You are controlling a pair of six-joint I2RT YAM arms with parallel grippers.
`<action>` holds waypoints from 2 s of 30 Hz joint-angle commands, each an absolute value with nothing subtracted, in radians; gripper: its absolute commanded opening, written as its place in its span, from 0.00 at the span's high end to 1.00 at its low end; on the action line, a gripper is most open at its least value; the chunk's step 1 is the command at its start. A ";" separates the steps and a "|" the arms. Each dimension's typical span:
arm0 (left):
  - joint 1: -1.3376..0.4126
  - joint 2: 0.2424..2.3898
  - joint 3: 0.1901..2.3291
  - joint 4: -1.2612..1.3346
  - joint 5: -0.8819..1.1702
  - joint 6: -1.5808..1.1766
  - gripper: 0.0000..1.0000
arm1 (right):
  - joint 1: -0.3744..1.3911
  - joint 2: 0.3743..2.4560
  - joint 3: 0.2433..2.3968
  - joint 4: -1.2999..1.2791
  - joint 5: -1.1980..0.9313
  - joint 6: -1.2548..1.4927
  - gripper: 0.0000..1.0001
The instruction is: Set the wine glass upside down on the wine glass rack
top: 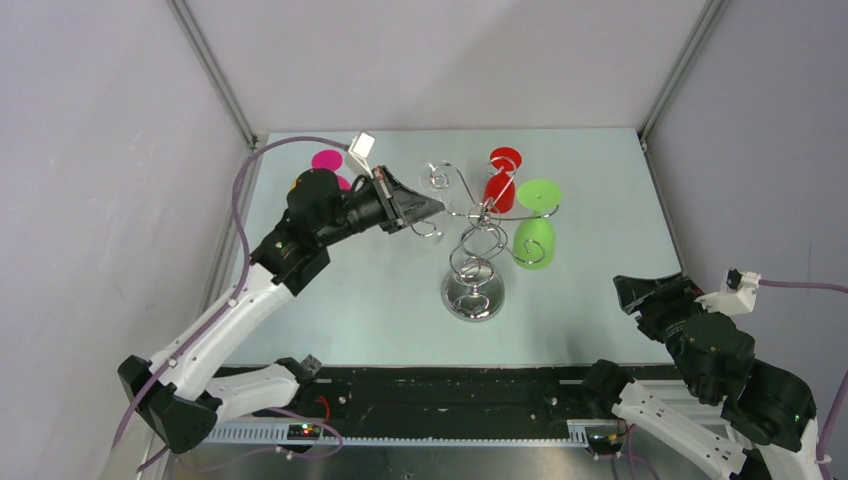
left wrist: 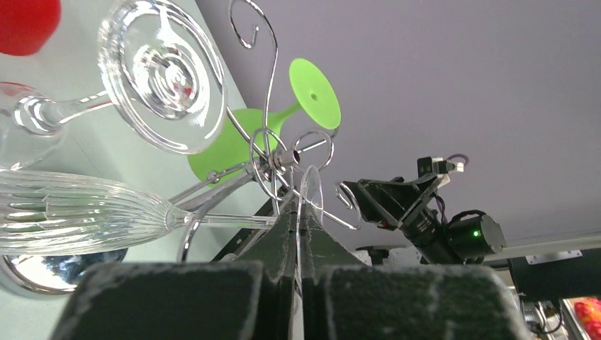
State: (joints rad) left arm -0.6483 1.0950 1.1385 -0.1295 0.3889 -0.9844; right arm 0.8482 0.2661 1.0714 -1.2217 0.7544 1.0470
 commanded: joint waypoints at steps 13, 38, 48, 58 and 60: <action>-0.542 1.011 1.104 -0.110 0.437 -0.943 1.00 | 0.856 0.271 1.060 -1.185 0.776 1.077 0.31; -0.519 0.899 0.987 -0.123 0.549 -0.938 0.92 | 0.855 0.272 1.051 -1.179 0.760 1.086 0.32; -0.520 0.907 0.960 -0.130 0.561 -0.918 0.77 | 0.856 0.264 1.050 -1.191 0.762 1.101 0.32; -0.520 0.899 0.936 -0.133 0.560 -0.911 0.66 | 0.856 0.255 1.034 -1.193 0.764 1.111 0.32; -0.519 0.895 0.934 -0.133 0.561 -0.910 0.61 | 0.856 0.255 1.032 -1.191 0.763 1.112 0.32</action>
State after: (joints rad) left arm -0.5259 0.9127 0.9543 -0.1280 0.5541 -0.9417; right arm 0.8497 0.2642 1.0359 -1.2007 0.7433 1.0866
